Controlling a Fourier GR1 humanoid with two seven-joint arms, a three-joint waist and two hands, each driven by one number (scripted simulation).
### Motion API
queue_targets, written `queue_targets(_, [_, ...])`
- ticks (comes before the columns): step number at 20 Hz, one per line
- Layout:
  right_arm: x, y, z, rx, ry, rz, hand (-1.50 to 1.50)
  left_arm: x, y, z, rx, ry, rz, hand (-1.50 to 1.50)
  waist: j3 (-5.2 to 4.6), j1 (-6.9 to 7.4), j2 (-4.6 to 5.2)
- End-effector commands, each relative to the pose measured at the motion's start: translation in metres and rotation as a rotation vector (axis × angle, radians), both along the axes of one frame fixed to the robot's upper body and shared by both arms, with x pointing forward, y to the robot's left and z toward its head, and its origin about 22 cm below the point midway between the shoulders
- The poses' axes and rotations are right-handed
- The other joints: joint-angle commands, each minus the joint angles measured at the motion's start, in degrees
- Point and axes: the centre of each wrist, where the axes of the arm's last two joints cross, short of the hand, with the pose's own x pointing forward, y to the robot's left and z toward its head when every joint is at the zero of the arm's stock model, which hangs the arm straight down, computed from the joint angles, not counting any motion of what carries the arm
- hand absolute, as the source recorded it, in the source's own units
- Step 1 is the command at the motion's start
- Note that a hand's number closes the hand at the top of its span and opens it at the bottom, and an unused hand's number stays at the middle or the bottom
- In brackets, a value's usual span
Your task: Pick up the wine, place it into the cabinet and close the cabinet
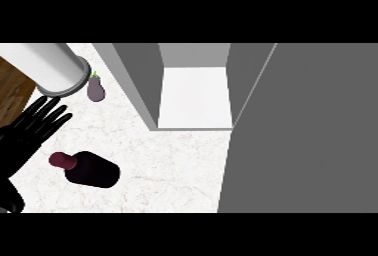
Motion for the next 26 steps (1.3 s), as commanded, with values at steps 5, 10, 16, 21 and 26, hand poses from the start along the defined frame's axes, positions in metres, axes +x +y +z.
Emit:
queue_targets(5, [-0.01,0.008,0.011,0.024,-0.009,0.043,-1.5,0.009,0.013,-0.054,0.05,0.072,-0.025,-1.5,-0.06,-0.04,0.06])
queue_targets(10, [0.005,0.003,0.009,0.046,-0.01,0.039,-1.5,0.013,-0.003,-0.086,0.06,0.083,-0.026,-1.5,-0.06,-0.04,0.13])
queue_targets(16, [-0.009,0.002,0.013,0.036,-0.025,0.034,-1.5,-0.003,0.013,-0.115,0.049,0.1,-0.033,-1.5,-0.11,-0.36,0.16])
queue_targets(21, [-0.019,0.0,0.024,0.022,-0.021,0.049,-1.5,-0.006,-0.015,-0.142,0.029,0.136,-0.034,-1.5,-0.13,-0.4,0.06])
queue_targets(26, [-0.01,-0.002,0.018,0.023,-0.046,0.044,-1.5,-0.021,-0.009,-0.158,0.027,0.151,-0.048,-1.5,-0.2,-0.77,0.24])
